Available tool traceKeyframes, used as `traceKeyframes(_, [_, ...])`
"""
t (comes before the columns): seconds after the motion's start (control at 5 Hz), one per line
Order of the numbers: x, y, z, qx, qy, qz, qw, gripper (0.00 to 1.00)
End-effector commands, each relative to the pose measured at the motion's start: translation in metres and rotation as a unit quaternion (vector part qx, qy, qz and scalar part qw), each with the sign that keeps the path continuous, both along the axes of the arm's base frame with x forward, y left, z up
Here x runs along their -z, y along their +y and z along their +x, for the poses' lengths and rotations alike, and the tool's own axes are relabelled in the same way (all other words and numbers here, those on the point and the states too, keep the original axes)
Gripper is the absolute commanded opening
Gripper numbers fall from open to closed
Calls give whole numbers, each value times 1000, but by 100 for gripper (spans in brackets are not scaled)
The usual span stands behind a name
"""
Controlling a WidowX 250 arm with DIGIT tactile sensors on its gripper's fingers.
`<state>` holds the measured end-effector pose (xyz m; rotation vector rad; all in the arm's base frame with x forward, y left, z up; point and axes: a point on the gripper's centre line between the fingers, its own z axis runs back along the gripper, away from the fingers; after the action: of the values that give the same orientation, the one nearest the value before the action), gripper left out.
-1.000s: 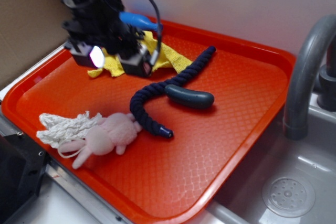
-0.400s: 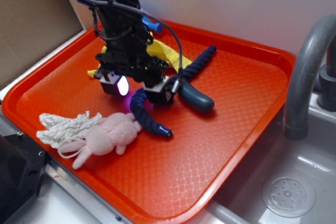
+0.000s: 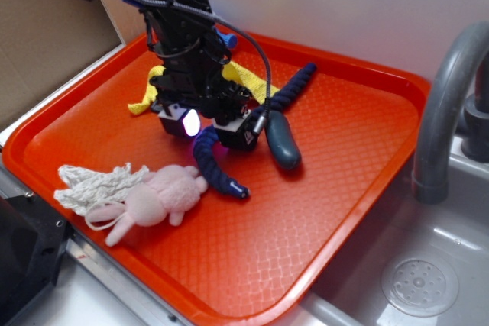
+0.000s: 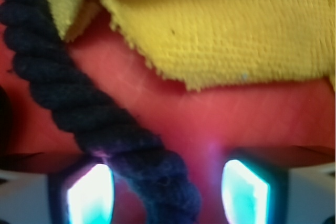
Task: Grab the blue rope.
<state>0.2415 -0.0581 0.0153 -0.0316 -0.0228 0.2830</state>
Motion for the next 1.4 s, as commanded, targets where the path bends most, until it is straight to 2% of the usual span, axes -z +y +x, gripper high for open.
traceKeyframes(0.0, [2,6,-7,0,9,12,1000,0])
traceKeyframes(0.4, [-20,8,-5,8,0,27,1000,0])
traceKeyframes(0.6, [-38,3,-7,12,-8,51,999,0])
traceKeyframes(1.0, [-91,-5,-20,17,2,29,999,0])
traceKeyframes(1.2, [-134,-17,-28,22,-4,10,1000,0])
